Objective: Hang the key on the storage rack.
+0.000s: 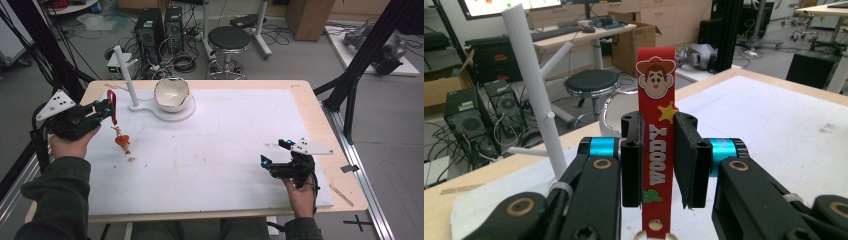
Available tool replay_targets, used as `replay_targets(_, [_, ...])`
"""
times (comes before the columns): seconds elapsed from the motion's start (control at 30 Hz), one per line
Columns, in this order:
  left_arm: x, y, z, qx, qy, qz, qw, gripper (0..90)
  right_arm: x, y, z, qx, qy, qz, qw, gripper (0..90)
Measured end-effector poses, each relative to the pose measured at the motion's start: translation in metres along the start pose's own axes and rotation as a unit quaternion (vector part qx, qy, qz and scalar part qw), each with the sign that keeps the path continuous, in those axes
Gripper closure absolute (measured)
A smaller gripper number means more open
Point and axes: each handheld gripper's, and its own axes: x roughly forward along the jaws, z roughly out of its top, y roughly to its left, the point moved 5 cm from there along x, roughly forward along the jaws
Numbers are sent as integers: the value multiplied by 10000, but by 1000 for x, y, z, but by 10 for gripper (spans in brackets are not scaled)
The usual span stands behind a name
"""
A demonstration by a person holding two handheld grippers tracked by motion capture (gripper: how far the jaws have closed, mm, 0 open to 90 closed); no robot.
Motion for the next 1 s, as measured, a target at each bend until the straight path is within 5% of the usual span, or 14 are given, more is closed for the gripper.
replay_targets(1.0, [40, 26, 11, -202, 209, -44, 9996, 750, -6, -2, 2, -5, -70, -39, 10000, 88])
